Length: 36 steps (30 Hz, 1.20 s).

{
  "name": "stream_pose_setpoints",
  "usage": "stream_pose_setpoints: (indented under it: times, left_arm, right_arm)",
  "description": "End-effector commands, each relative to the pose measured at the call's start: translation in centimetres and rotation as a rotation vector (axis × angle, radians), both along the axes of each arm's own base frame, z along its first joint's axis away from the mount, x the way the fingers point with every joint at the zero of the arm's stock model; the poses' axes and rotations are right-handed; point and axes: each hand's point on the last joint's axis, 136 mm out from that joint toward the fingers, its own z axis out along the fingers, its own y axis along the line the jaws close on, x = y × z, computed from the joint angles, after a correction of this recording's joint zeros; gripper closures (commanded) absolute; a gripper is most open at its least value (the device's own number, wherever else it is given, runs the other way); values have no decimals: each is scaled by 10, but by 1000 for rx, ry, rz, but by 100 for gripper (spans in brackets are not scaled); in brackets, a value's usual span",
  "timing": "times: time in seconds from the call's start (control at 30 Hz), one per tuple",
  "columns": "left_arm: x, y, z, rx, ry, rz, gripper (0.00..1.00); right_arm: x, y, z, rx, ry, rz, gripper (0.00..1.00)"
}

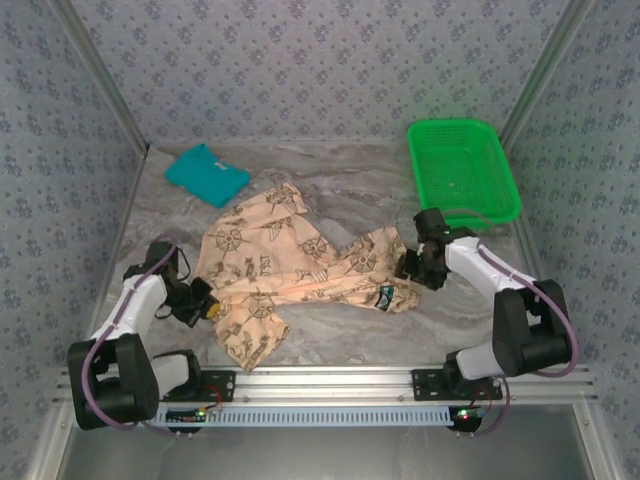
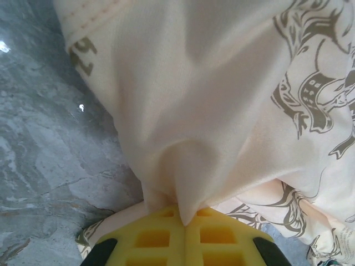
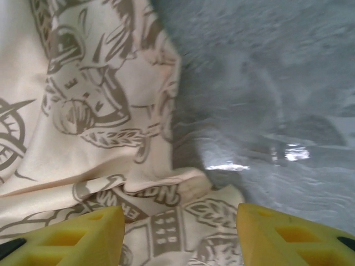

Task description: Fold the inside-out t-shirt

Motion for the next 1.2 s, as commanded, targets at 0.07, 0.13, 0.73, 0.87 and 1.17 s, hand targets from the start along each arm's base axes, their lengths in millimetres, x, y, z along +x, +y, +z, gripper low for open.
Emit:
stream_pose_setpoints:
  times: [0.07, 0.13, 0.73, 0.87, 1.17]
  left_arm:
    - [4, 3, 23, -17, -39, 2, 100]
    - [5, 2, 27, -31, -49, 10, 100]
    - [58, 10, 86, 258, -298, -328, 40]
    - [41, -37, 95, 365, -353, -576, 40]
    - [-61, -132, 10, 382, -140, -990, 40]
  right_arm:
    - [18, 26, -19, 118, 22, -62, 61]
    - [15, 26, -27, 102, 22, -78, 83]
    - [39, -36, 33, -111, -151, -75, 100]
    - [14, -41, 34, -113, -75, -136, 42]
    - [-21, -39, 31, -57, -20, -144, 39]
